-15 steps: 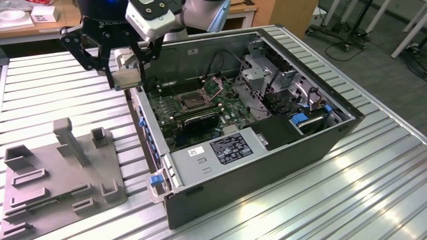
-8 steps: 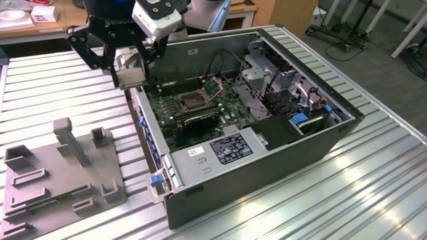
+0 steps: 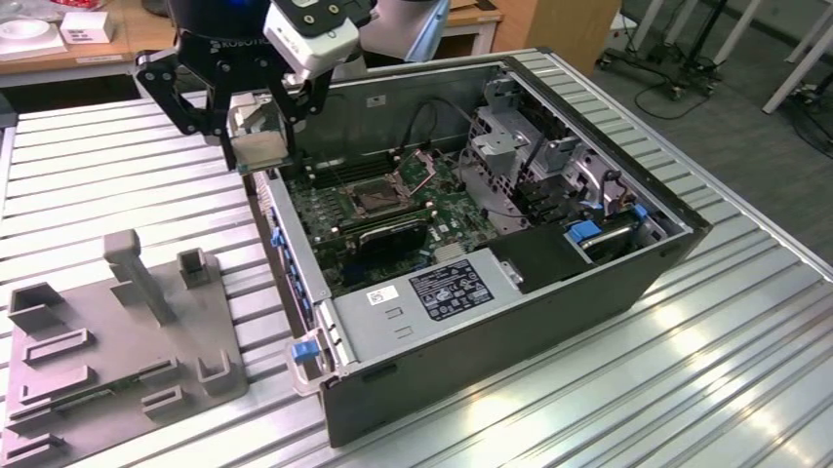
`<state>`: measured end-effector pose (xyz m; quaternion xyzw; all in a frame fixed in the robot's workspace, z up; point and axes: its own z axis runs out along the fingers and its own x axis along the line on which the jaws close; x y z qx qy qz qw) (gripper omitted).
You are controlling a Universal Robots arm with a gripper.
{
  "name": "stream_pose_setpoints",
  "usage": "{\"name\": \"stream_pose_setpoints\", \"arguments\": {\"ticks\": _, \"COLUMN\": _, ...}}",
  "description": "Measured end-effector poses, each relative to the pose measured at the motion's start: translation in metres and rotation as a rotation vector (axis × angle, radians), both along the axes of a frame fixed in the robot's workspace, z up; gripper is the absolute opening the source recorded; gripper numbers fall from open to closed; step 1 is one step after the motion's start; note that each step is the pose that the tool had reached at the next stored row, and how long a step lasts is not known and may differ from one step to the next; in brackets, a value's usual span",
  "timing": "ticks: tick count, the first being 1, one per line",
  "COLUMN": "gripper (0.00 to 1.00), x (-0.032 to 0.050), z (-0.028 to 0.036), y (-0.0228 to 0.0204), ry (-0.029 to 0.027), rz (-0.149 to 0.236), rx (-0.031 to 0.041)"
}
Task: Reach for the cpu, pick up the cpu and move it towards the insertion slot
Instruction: 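Pick up the cpu and move it towards the insertion slot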
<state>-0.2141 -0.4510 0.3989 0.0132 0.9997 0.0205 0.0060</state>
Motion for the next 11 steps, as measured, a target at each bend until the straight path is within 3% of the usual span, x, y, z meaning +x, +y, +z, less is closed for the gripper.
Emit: {"name": "stream_pose_setpoints", "arguments": {"ticks": 11, "gripper": 0.55, "x": 0.0008, "z": -0.0004, "y": 0.0007, "ry": -0.0006, "rz": 0.000, "rx": 0.0026}}
